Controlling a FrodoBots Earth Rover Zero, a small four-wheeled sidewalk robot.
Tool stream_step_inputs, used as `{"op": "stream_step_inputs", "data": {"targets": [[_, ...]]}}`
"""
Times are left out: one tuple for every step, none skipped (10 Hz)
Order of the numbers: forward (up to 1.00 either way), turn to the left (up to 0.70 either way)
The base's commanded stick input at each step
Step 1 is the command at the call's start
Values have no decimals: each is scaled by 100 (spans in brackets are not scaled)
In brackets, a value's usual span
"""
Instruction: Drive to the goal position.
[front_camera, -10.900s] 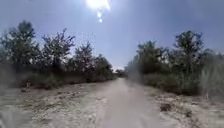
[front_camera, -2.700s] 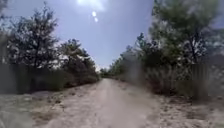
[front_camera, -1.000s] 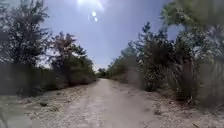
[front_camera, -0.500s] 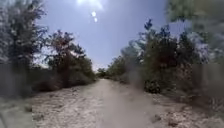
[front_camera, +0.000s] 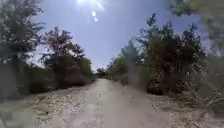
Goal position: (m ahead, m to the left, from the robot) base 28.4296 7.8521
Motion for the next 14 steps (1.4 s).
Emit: {"op": "stream_step_inputs", "data": {"targets": [[70,0],[70,0],[70,0],[70,0],[70,0],[70,0],[70,0],[70,0],[70,0],[70,8],[70,14],[70,14],[70,14],[70,14]]}}
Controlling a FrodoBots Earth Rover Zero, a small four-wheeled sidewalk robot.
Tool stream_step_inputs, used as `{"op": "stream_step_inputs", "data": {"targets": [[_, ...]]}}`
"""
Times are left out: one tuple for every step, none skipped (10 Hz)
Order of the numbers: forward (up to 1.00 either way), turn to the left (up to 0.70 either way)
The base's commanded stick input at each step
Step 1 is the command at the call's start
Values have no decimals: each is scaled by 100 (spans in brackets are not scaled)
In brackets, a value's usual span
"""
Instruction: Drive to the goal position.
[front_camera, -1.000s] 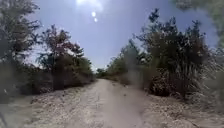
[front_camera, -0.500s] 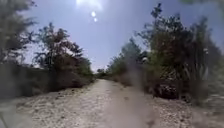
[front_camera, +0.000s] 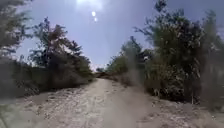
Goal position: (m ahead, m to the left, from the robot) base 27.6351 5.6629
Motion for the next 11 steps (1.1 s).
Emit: {"op": "stream_step_inputs", "data": {"targets": [[70,14],[70,14],[70,4],[70,0],[70,0],[70,0],[70,0],[70,0],[70,0],[70,0],[70,0]]}}
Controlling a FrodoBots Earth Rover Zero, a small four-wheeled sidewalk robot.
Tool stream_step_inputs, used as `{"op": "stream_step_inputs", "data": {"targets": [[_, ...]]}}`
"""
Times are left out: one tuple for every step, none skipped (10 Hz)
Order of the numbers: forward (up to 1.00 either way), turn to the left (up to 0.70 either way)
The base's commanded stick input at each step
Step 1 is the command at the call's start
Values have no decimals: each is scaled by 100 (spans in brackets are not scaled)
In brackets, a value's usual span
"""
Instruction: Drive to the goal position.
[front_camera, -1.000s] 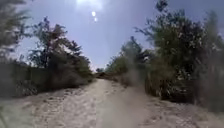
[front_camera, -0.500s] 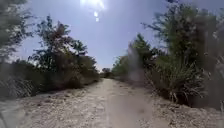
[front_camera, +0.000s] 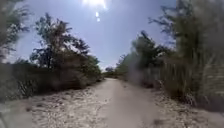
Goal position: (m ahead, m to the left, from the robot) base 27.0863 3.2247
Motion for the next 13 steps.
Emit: {"op": "stream_step_inputs", "data": {"targets": [[70,0],[70,0],[70,0],[70,0],[70,0],[70,0],[70,0],[70,0],[70,0],[70,0],[70,0],[70,0],[70,0]]}}
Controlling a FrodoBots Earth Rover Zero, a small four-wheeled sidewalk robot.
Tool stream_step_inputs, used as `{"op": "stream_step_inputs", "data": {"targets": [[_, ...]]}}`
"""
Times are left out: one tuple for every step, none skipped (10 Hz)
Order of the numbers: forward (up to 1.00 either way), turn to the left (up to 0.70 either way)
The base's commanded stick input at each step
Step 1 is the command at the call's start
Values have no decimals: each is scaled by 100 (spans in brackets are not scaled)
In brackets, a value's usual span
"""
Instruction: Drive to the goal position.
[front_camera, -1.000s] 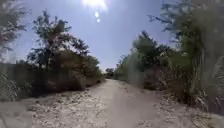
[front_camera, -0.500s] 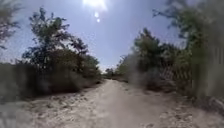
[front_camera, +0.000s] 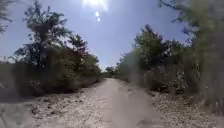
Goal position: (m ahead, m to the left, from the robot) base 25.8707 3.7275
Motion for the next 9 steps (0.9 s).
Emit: {"op": "stream_step_inputs", "data": {"targets": [[70,0],[70,0],[70,0],[70,0],[70,0],[70,0],[70,0],[70,0],[70,0]]}}
